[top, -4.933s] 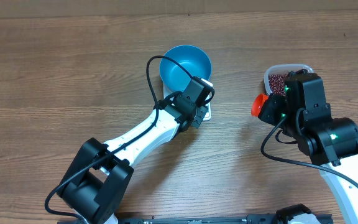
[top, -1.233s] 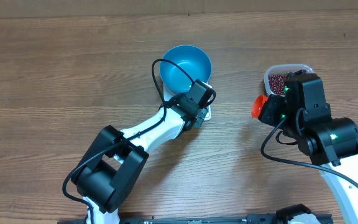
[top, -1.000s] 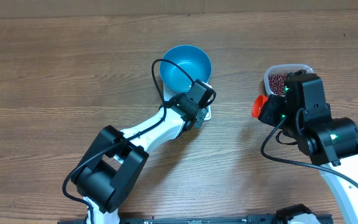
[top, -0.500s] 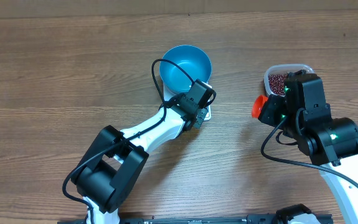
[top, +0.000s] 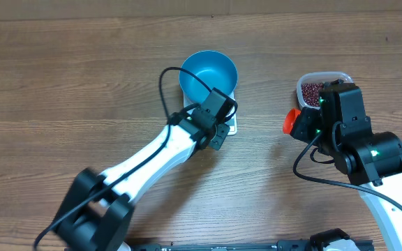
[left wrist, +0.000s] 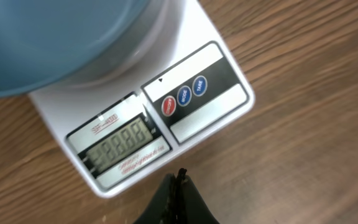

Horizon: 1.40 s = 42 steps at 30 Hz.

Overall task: Scoop item into bowl and weigh 150g on scale
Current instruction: 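Lift the left gripper off the buttons and pull it back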

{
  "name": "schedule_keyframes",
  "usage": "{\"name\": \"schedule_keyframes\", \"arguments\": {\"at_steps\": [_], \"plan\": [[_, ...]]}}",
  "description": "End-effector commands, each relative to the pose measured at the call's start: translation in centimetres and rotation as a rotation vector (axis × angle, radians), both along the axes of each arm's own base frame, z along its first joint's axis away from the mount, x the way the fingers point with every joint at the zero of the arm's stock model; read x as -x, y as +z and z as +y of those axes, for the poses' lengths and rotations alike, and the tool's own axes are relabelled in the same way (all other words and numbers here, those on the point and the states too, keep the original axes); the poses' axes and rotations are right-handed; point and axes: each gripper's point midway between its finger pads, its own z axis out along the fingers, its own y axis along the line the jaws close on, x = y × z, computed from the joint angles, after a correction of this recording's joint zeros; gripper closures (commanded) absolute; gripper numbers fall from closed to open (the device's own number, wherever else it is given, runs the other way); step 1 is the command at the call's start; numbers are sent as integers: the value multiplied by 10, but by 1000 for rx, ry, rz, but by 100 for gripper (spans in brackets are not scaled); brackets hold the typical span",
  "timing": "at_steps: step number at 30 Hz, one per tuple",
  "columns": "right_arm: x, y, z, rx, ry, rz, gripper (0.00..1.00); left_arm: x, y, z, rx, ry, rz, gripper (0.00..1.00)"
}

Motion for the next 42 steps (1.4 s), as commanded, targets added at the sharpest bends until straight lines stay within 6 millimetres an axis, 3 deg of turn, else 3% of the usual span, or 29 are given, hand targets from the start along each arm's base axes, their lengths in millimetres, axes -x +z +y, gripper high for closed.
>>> {"name": "schedule_keyframes", "arguments": {"at_steps": [1,6,7,8,9,16,20,30,35,42], "plan": [[-4,15,0,-9,-4,-43,96,9,39,4,61,19,-32,96],[-4,15,0,-9,-4,-43,96,26,63,27,26,38,-44,93],[-4,15,0,-9,-4,-43,96,30,67,32,21,41,-45,77],[-4,15,0,-9,-4,-43,96,35,73,36,19,41,-44,22],[-4,15,0,-9,-4,-43,96,39,76,40,13,45,-44,0],[-3,14,-1,-7,-4,-37,96,49,100,69,44,127,-53,1],[-2,13,-1,-6,-4,-32,96,50,113,75,64,130,-90,0],[-3,13,-1,-6,-4,-33,96,55,148,80,117,93,-198,1],[-2,13,-1,-6,-4,-32,96,57,181,80,179,63,-313,0],[-2,13,-1,-6,-4,-32,96,60,183,82,184,64,-317,1]]}}
